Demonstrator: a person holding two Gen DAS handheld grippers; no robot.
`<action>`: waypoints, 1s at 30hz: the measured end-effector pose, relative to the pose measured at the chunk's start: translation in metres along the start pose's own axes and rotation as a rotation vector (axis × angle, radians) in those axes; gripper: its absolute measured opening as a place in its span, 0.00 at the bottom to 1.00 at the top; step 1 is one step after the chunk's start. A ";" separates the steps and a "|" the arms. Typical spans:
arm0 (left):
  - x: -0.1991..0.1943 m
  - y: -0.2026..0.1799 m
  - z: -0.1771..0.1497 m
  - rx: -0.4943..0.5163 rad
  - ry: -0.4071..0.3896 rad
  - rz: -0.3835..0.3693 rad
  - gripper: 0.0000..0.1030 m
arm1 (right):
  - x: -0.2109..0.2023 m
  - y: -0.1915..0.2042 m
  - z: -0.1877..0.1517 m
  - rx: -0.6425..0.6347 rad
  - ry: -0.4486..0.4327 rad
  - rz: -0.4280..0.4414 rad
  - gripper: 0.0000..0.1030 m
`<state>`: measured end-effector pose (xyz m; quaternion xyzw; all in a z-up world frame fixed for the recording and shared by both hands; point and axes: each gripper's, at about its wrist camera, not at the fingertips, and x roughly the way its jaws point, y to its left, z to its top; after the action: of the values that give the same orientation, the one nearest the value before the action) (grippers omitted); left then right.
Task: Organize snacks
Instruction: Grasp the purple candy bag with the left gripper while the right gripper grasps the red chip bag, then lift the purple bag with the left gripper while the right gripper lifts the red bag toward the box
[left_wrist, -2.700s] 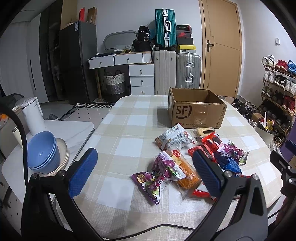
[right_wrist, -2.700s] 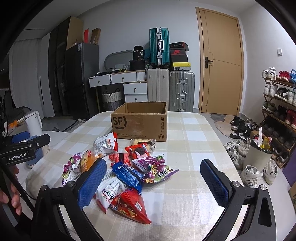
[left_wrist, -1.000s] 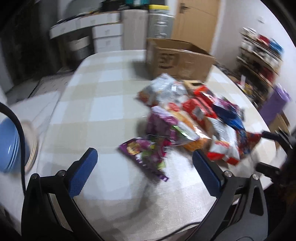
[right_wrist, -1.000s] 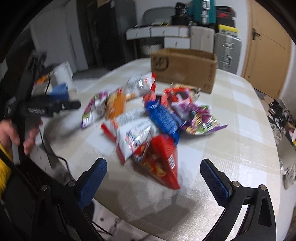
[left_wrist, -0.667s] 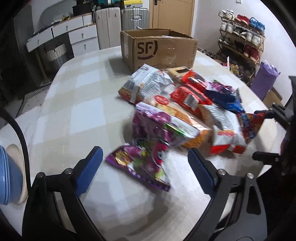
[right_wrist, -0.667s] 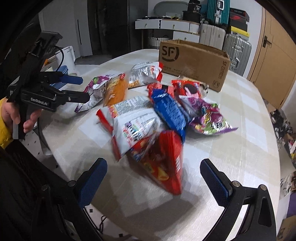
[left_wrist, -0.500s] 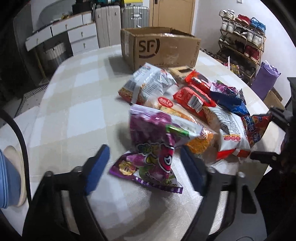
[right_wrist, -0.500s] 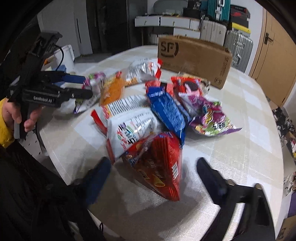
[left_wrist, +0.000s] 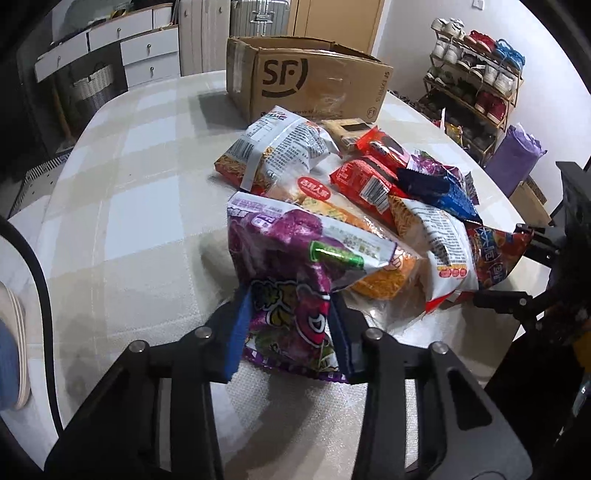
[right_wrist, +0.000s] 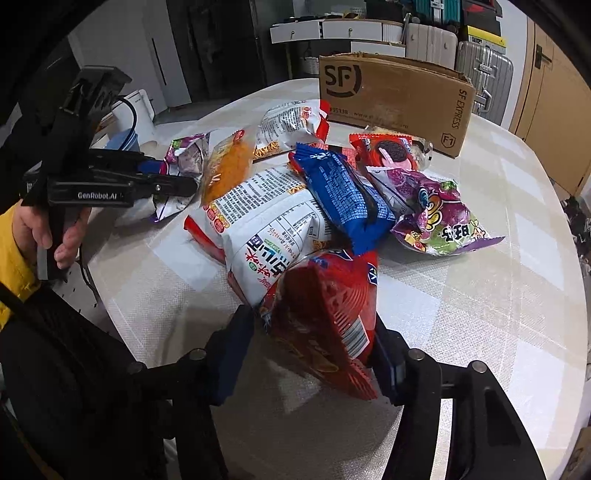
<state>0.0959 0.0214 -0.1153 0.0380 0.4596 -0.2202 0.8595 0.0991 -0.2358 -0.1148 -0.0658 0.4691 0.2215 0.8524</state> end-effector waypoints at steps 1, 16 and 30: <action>-0.001 0.001 0.000 -0.005 -0.002 -0.006 0.30 | -0.001 0.001 0.000 -0.004 -0.002 -0.004 0.55; -0.015 -0.002 -0.003 -0.014 -0.024 -0.010 0.18 | -0.006 -0.003 -0.005 0.038 -0.025 0.029 0.40; -0.028 0.004 -0.008 -0.056 -0.035 0.004 0.15 | -0.026 -0.006 -0.008 0.091 -0.086 0.017 0.40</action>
<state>0.0777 0.0368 -0.0984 0.0109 0.4504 -0.2059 0.8687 0.0840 -0.2520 -0.0982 -0.0135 0.4422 0.2099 0.8719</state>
